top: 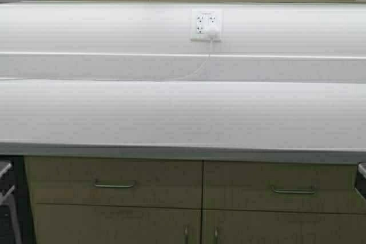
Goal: Open the cabinet, put the pot inside, then close it
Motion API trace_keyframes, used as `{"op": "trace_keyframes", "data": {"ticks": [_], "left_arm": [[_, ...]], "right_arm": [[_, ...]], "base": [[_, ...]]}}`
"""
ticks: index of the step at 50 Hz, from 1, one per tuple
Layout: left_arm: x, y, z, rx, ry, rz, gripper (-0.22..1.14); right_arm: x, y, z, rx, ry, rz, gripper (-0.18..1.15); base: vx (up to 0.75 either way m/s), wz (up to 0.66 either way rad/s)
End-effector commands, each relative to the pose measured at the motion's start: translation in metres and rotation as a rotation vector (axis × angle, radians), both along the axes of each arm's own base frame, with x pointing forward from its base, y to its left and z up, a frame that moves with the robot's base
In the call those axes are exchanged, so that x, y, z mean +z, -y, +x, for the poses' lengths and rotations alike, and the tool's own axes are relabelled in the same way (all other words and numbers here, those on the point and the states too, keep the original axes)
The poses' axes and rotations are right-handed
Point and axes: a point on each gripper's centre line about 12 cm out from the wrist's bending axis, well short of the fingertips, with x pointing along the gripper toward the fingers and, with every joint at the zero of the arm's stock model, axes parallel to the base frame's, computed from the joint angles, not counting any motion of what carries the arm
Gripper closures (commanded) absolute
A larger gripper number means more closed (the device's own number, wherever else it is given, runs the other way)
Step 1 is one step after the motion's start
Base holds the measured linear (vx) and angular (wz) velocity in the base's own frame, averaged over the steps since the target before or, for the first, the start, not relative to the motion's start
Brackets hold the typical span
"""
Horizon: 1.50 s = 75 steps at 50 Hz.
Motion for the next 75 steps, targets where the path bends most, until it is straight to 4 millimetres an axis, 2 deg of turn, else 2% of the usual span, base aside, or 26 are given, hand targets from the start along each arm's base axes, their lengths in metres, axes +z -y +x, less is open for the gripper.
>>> {"op": "trace_keyframes", "data": {"ticks": [1, 10, 15, 19, 24, 33, 38, 45, 50, 53, 58, 66, 75], "left_arm": [[0.016, -0.038, -0.006, 0.142, 0.029, 0.005, 0.87], [0.028, -0.082, -0.021, 0.319, 0.017, 0.010, 0.87], [0.040, -0.103, -0.021, 0.391, 0.033, 0.039, 0.87], [0.055, -0.121, -0.013, 0.440, 0.048, 0.081, 0.87], [0.075, -0.138, 0.008, 0.467, 0.077, 0.089, 0.87], [0.100, -0.162, 0.063, 0.468, 0.117, 0.057, 0.88], [0.105, -0.170, 0.088, 0.460, 0.126, 0.023, 0.88], [0.099, -0.162, 0.114, 0.416, 0.111, 0.008, 0.88], [0.094, -0.141, 0.131, 0.356, 0.111, 0.007, 0.88], [0.090, -0.134, 0.139, 0.333, 0.112, 0.000, 0.88], [0.083, -0.120, 0.151, 0.295, 0.095, -0.008, 0.88], [0.079, -0.092, 0.157, 0.231, 0.086, -0.011, 0.88], [0.082, -0.058, 0.139, 0.157, 0.094, -0.006, 0.88]], "right_arm": [[0.019, 0.027, 0.000, -0.104, 0.048, 0.001, 0.90], [0.044, 0.069, -0.002, -0.271, 0.098, -0.005, 0.90], [0.061, 0.094, -0.002, -0.362, 0.146, -0.010, 0.90], [0.071, 0.117, 0.002, -0.437, 0.186, -0.017, 0.90], [0.079, 0.145, 0.016, -0.507, 0.215, -0.011, 0.91], [0.091, 0.186, 0.049, -0.582, 0.209, -0.015, 0.91], [0.097, 0.205, 0.074, -0.601, 0.210, -0.016, 0.91], [0.106, 0.223, 0.110, -0.598, 0.228, -0.017, 0.91], [0.110, 0.221, 0.136, -0.567, 0.239, -0.015, 0.91], [0.110, 0.219, 0.145, -0.556, 0.237, -0.014, 0.91], [0.112, 0.203, 0.157, -0.514, 0.239, -0.004, 0.91], [0.114, 0.172, 0.160, -0.449, 0.230, 0.003, 0.91], [0.121, 0.122, 0.148, -0.343, 0.241, 0.006, 0.91]], "base": [[-0.23, -0.07], [-0.23, -0.09], [-0.21, 0.01], [-0.19, 0.03], [-0.17, 0.02], [-0.15, 0.03], [-0.11, 0.01], [-0.08, -0.03], [-0.04, -0.03], [-0.03, -0.03], [-0.01, -0.02], [0.00, 0.00], [0.00, 0.00]]}}
